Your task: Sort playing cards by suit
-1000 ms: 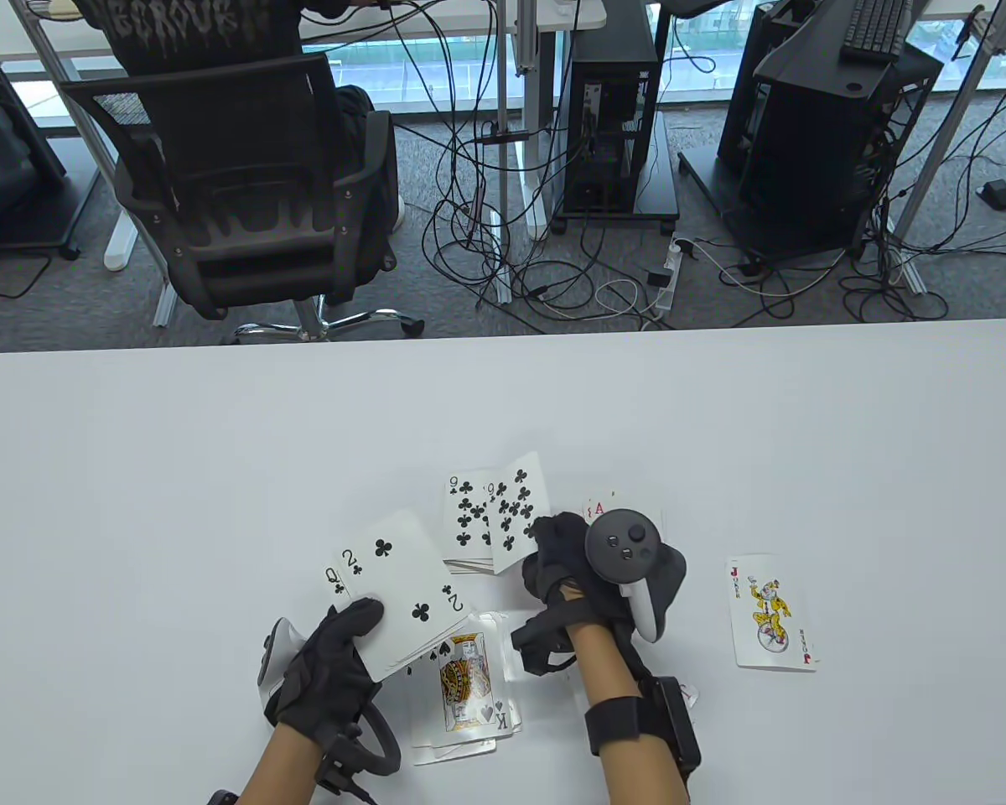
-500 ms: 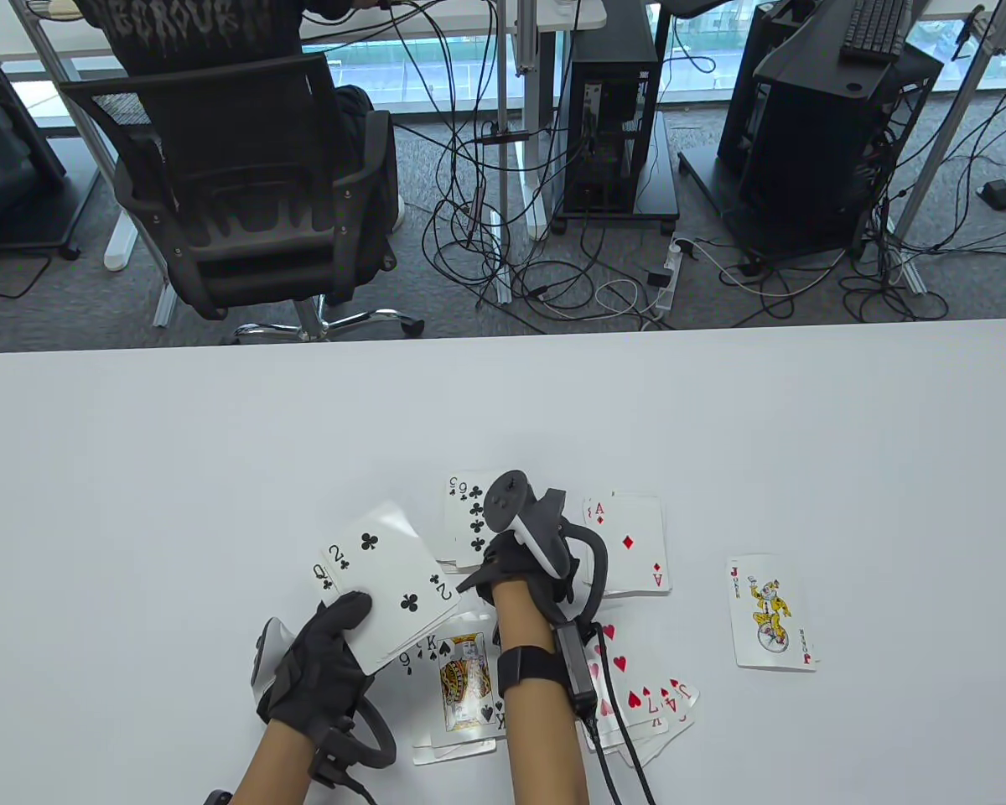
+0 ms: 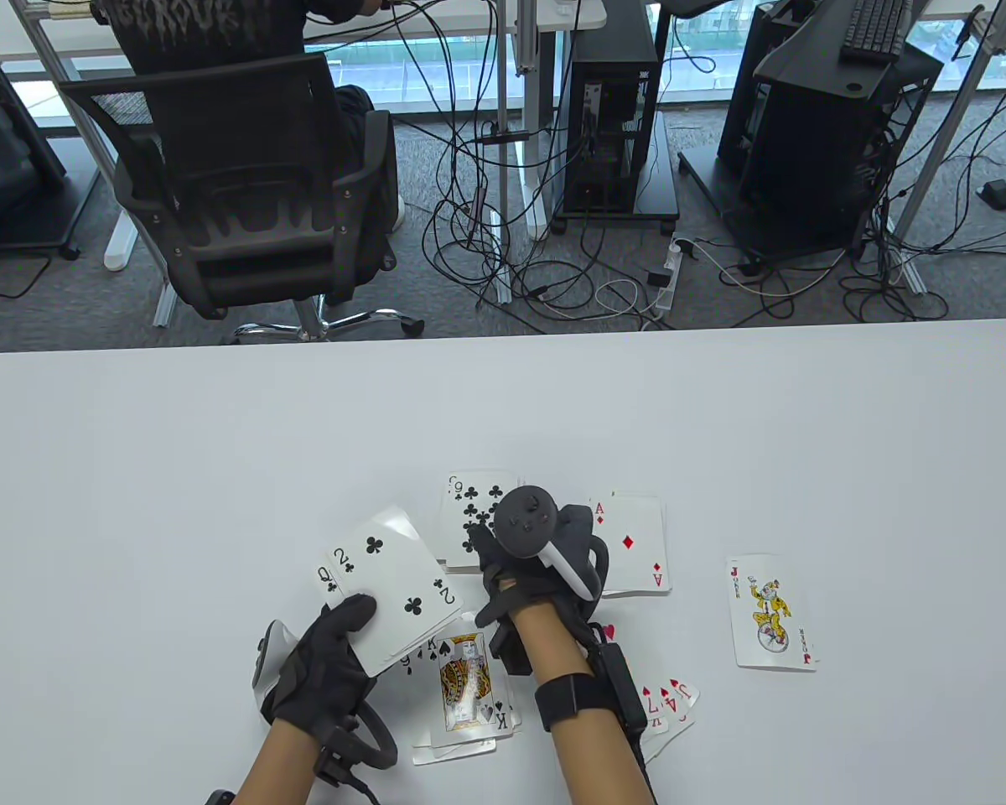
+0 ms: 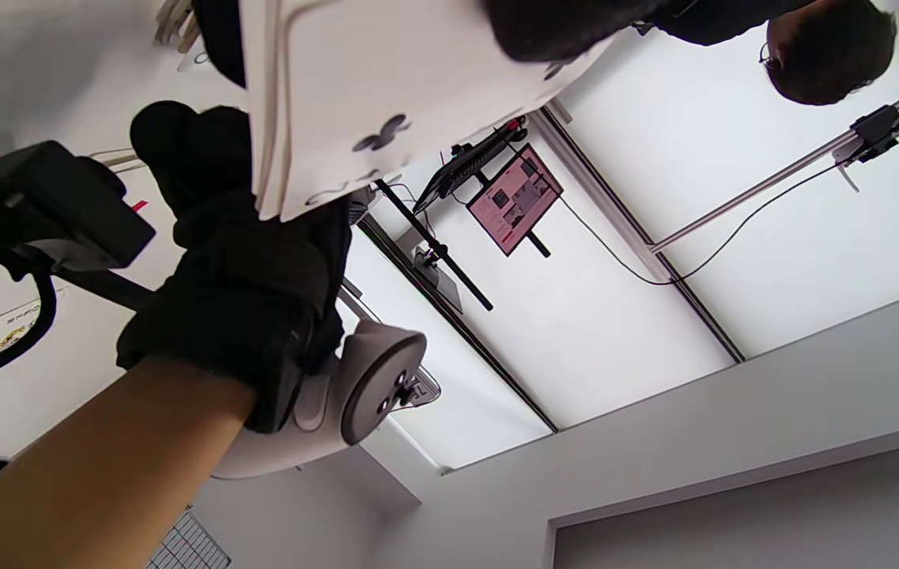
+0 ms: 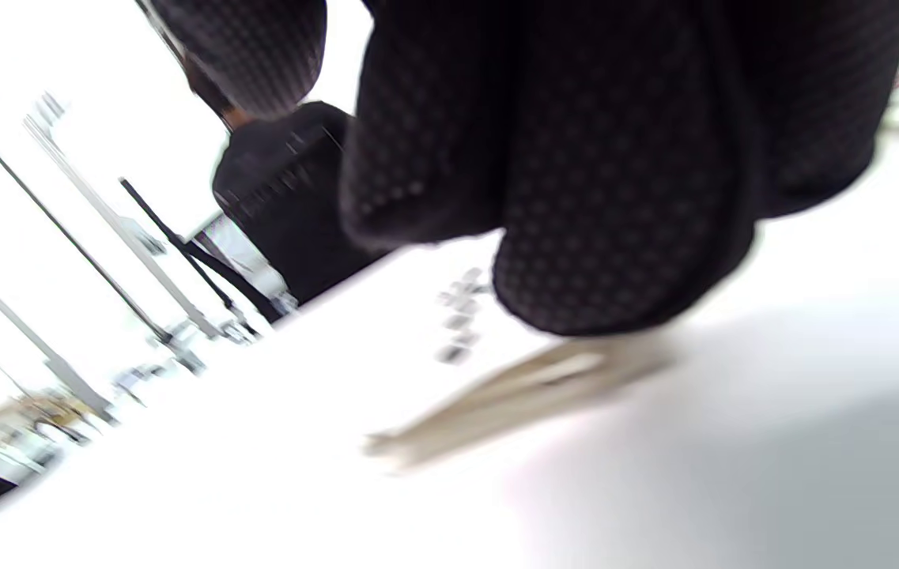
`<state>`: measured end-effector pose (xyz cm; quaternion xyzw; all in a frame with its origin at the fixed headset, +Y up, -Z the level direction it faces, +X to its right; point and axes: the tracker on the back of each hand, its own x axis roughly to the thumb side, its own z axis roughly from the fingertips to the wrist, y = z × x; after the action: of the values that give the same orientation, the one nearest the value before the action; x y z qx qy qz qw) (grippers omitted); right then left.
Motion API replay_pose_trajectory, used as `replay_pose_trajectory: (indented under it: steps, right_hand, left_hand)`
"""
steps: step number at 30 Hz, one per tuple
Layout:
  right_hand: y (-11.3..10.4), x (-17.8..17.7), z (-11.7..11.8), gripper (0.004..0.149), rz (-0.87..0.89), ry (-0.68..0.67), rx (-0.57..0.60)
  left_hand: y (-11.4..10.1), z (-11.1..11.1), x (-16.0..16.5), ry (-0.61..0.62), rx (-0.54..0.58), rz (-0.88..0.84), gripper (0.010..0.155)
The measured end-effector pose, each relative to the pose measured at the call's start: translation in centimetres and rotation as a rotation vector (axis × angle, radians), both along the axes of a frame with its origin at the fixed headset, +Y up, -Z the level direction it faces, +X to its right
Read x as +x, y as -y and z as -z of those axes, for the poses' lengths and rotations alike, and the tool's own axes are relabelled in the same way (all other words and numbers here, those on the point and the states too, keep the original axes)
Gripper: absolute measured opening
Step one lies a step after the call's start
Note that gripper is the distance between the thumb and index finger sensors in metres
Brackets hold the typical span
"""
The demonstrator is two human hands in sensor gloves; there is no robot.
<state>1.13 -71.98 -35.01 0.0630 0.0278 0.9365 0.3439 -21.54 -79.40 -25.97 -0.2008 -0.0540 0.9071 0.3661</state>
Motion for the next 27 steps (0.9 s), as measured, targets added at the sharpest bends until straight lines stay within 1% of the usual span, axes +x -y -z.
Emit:
replay_pose_trajectory:
  steps: [1, 2, 4, 6, 8, 11, 13, 15, 17, 19, 22, 25, 27]
  right_hand:
    - [-0.4, 0.0, -0.7, 0.056, 0.077, -0.03, 0.037]
    - [-0.6, -0.2, -1.4, 0.055, 0.149, -0.092, 0.08]
    - [-1.0, -0.4, -2.7, 0.056, 0.208, -0.138, 0.134]
    - [-1.3, -0.8, -3.9, 0.058, 0.207, -0.188, 0.171]
    - [-1.4, -1.0, -4.8, 0.067, 0.185, -0.241, 0.171]
    - [-1.1, -1.5, -5.6, 0.087, 0.157, -0.301, 0.113]
    - [-0.9, -1.8, -5.9, 0.09, 0.14, -0.311, 0.122]
    - [-0.8, -2.0, -6.0, 0.087, 0.112, -0.314, 0.135]
    - [-0.7, -2.1, -6.1, 0.081, 0.105, -0.3, 0.163]
    - [-0.6, -2.0, -6.1, 0.071, 0.137, -0.258, 0.201]
    - [-0.5, -1.8, -6.1, 0.057, 0.192, -0.205, 0.222]
    - [-0.4, -1.6, -6.2, 0.049, 0.196, -0.192, 0.258]
    - [-0.4, -1.6, -6.2, 0.045, 0.2, -0.188, 0.26]
  left_hand:
    - [0.0, 0.0, 0.0, 0.001, -0.002, 0.001, 0.05]
    - [0.1, -0.1, 0.1, 0.002, -0.003, 0.003, 0.05]
    - [0.1, -0.1, 0.1, 0.003, -0.004, 0.007, 0.05]
    - [0.1, -0.1, 0.1, 0.004, -0.004, 0.012, 0.05]
    - [0.2, -0.1, 0.1, 0.006, -0.003, 0.02, 0.05]
    - [0.3, -0.2, 0.2, 0.013, 0.001, 0.029, 0.05]
    - [0.3, -0.1, 0.2, 0.019, 0.004, 0.027, 0.05]
    - [0.3, -0.1, 0.2, 0.022, 0.007, 0.025, 0.05]
    - [0.4, -0.1, 0.2, 0.022, 0.007, 0.043, 0.05]
    - [0.5, -0.1, 0.2, 0.025, 0.007, 0.048, 0.05]
    - [0.5, -0.1, 0.3, 0.036, 0.012, 0.052, 0.05]
    - [0.5, 0.0, 0.4, 0.045, 0.024, 0.053, 0.05]
    - [0.5, 0.0, 0.4, 0.048, 0.027, 0.065, 0.05]
